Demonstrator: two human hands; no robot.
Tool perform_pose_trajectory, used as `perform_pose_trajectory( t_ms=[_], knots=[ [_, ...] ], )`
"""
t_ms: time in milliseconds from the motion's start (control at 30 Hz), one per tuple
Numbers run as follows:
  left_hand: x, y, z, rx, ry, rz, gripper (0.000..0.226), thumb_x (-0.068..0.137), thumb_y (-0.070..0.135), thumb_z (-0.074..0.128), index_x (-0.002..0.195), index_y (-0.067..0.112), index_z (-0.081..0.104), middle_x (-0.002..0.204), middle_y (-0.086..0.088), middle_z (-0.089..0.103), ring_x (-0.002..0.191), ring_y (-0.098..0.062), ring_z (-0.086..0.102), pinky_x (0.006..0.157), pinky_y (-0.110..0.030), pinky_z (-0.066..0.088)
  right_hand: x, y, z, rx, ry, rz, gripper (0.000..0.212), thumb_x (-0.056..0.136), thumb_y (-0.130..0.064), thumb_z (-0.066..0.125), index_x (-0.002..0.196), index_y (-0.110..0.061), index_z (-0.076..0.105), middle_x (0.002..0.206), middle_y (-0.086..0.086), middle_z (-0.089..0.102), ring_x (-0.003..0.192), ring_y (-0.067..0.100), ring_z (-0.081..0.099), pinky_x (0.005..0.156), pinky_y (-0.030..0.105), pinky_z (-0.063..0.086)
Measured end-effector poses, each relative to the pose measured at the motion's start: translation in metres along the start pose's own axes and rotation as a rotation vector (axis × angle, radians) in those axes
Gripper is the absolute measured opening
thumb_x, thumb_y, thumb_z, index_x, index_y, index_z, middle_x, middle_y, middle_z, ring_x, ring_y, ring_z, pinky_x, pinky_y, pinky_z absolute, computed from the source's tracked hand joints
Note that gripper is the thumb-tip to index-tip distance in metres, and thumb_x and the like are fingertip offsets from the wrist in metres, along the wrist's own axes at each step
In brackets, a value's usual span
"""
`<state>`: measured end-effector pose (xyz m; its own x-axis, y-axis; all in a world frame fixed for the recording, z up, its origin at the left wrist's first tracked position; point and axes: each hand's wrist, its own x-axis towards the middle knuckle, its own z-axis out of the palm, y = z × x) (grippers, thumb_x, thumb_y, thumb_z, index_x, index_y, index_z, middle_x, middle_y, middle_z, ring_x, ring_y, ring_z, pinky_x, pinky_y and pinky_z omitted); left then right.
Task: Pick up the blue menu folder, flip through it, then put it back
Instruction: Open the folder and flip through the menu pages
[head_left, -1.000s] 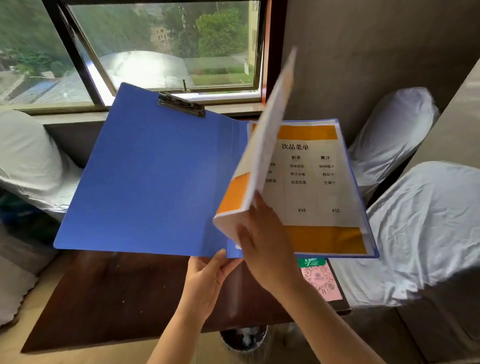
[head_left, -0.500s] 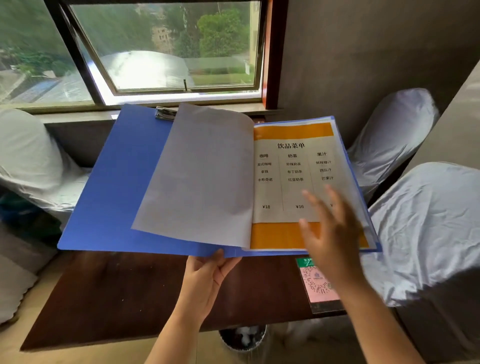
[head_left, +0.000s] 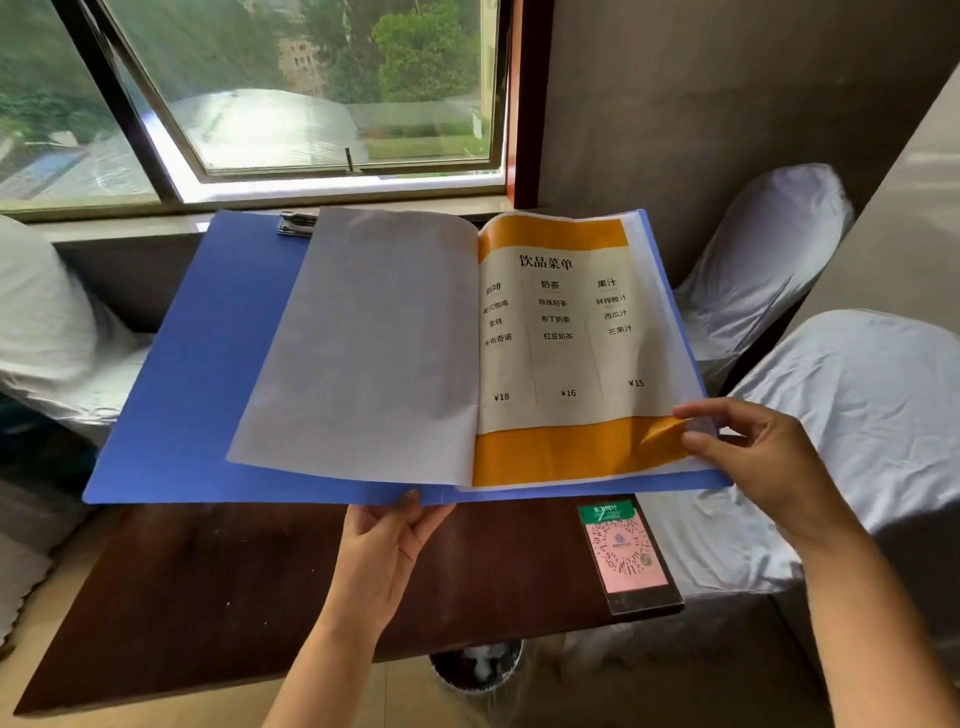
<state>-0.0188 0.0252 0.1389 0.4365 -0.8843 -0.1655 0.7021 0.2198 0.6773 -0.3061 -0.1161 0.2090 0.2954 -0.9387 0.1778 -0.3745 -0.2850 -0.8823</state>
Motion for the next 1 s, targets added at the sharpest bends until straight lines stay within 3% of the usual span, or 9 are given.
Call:
perform_pose_trajectory(
  t_ms=[100,200,300,433,533,633,733,867,1000],
  knots=[
    [0.001,-0.001,0.003,0.011,-0.012,0.003,0.044,0.072,-0.002,0.056,0.11,0.019,0.056,0.103,-0.009,0.071,0.097,-0.03,0.068,0.067,-0.034,0.059,0.003,-0.005,0.011,-0.074,0.139,-0.044,0.028,0.08,-0.004,0.068,0.072,-0.031,0.066,0.077,-0.008,0.07,0.075,0.009,0.063,0.058,0.004,0.046],
    [0.003,0.0,0.003,0.01,-0.031,0.017,0.042,0.073,-0.002,0.055,0.109,0.019,0.056,0.097,-0.005,0.075,0.097,-0.029,0.069,0.067,-0.033,0.059,0.005,-0.013,0.024,-0.297,0.307,-0.078,0.014,0.076,-0.005,0.072,0.076,-0.018,0.066,0.114,0.017,0.053,0.106,0.029,0.05,0.072,0.022,0.044],
    [0.004,0.004,0.002,0.022,-0.029,0.037,0.042,0.073,-0.002,0.055,0.11,0.02,0.056,0.097,-0.004,0.075,0.097,-0.029,0.069,0.067,-0.033,0.059,0.003,-0.031,0.032,-0.303,0.382,-0.192,0.011,0.079,-0.014,0.069,0.081,-0.021,0.061,0.123,0.017,0.051,0.108,0.026,0.048,0.077,0.03,0.045],
    [0.003,0.004,0.0,0.007,-0.004,0.033,0.042,0.076,-0.004,0.052,0.111,0.018,0.055,0.1,-0.008,0.073,0.095,-0.029,0.069,0.066,-0.034,0.059,0.002,-0.061,0.046,0.432,0.292,-0.087,0.022,0.087,-0.037,0.051,0.108,-0.039,0.053,0.104,-0.02,0.067,0.092,0.003,0.066,0.075,0.027,0.057],
    [0.003,0.006,-0.001,0.008,0.019,0.027,0.041,0.073,-0.004,0.055,0.109,0.016,0.053,0.101,-0.011,0.069,0.094,-0.03,0.07,0.066,-0.034,0.06,0.006,-0.064,0.058,1.069,0.076,0.136,0.033,0.093,-0.041,0.037,0.118,-0.029,0.055,0.099,-0.009,0.073,0.089,0.01,0.07,0.068,0.027,0.059],
    [0.003,0.009,-0.001,0.005,-0.001,0.045,0.042,0.071,-0.003,0.055,0.108,0.016,0.054,0.093,-0.007,0.075,0.093,-0.029,0.07,0.066,-0.035,0.06,0.008,-0.063,0.072,1.207,-0.042,0.23,0.034,0.098,-0.029,0.029,0.104,-0.019,0.061,0.08,-0.002,0.076,0.075,0.013,0.071,0.062,0.027,0.06],
    [0.004,0.011,-0.003,-0.001,0.001,0.053,0.042,0.072,-0.004,0.054,0.108,0.016,0.053,0.09,-0.005,0.076,0.092,-0.029,0.07,0.066,-0.035,0.06,0.011,-0.061,0.087,1.039,-0.024,0.245,0.026,0.096,-0.013,0.036,0.095,-0.023,0.06,0.079,-0.001,0.071,0.075,0.015,0.067,0.061,0.028,0.06],
    [0.006,0.012,-0.004,0.001,0.0,0.057,0.041,0.072,-0.003,0.055,0.108,0.017,0.054,0.092,-0.006,0.076,0.093,-0.028,0.07,0.067,-0.035,0.06,0.016,-0.069,0.108,0.586,-0.06,0.142,0.014,0.091,-0.023,0.046,0.091,-0.023,0.06,0.089,-0.004,0.069,0.091,0.015,0.065,0.065,0.021,0.056],
    [0.007,0.01,-0.003,0.016,-0.017,0.057,0.041,0.074,-0.002,0.055,0.11,0.018,0.057,0.1,-0.006,0.074,0.099,-0.03,0.068,0.07,-0.036,0.059,0.011,-0.071,0.134,-0.08,-0.172,-0.17,0.044,0.097,-0.029,0.04,0.14,-0.032,0.029,0.141,-0.004,0.044,0.123,0.01,0.046,0.1,0.035,0.042]
  ],
)
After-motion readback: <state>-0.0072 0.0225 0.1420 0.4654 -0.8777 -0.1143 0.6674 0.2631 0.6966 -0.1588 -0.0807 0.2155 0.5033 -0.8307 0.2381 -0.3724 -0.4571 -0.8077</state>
